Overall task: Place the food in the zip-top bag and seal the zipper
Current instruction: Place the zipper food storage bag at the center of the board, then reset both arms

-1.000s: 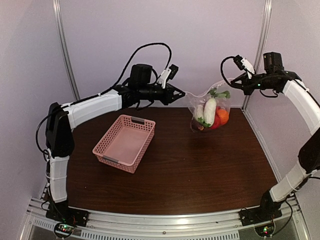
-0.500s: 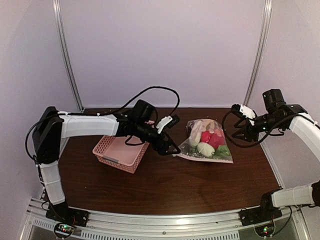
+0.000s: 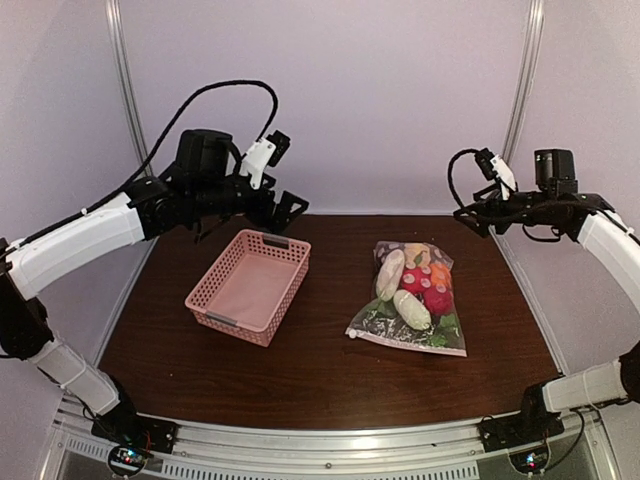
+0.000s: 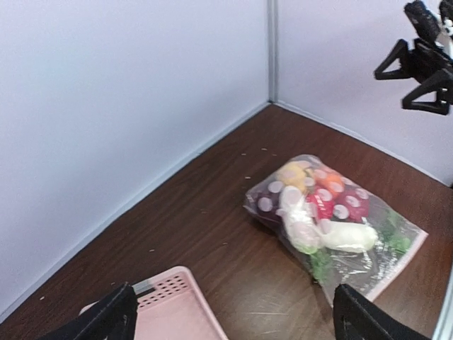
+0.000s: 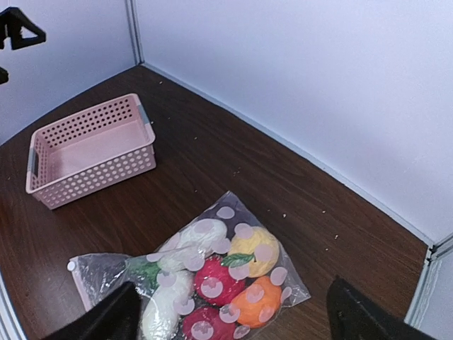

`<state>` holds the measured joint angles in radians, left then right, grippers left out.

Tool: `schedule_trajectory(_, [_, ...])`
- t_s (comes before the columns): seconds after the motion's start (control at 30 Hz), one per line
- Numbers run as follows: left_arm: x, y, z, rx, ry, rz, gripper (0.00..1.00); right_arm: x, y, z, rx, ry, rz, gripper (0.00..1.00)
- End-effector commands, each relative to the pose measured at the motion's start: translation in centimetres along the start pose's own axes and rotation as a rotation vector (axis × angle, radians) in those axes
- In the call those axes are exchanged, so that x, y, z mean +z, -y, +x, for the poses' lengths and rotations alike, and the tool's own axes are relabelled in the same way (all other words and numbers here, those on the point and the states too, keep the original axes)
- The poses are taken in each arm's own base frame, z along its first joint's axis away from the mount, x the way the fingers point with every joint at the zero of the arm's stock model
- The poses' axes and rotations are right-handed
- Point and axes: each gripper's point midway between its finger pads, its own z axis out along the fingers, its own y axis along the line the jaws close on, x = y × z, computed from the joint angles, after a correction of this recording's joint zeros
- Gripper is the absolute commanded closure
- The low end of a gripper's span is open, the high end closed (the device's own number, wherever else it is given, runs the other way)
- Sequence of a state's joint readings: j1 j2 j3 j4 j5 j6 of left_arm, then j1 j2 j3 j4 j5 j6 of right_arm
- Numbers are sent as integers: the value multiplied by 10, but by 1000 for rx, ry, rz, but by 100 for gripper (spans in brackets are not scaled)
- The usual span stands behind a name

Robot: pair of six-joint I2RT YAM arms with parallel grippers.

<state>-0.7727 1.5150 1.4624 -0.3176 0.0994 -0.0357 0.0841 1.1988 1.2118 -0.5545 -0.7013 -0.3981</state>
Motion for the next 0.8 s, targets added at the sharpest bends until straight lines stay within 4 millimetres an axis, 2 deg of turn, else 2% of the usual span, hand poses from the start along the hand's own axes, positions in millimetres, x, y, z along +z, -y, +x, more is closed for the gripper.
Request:
schedule_trajectory(0.0, [-43,-76,16,-30,-13,-451,2,-10,43,-38,134,112,207,1])
schedule_trajectory(0.17, [-85,-127,32,-138,49,-685,2,-21,71,-45,222,143,364,1])
schedule_trajectory(0.3, [-88,-155,69,-204,65,-747,2,-25,87,-33,296,158,467,0])
schedule_trajectory(0.37, [-86,-158,82,-219,38,-756,2,-24,90,-25,299,152,491,0])
schedule_trajectory(0.5, [-82,-157,81,-244,35,-739,2,-13,89,0,288,131,489,0])
schedule_trajectory(0.6, [-76,-153,83,-251,40,-706,2,-10,97,28,305,127,522,0])
schedule_trajectory(0.77, [-63,-147,89,-256,24,-653,2,-21,113,43,258,104,644,0])
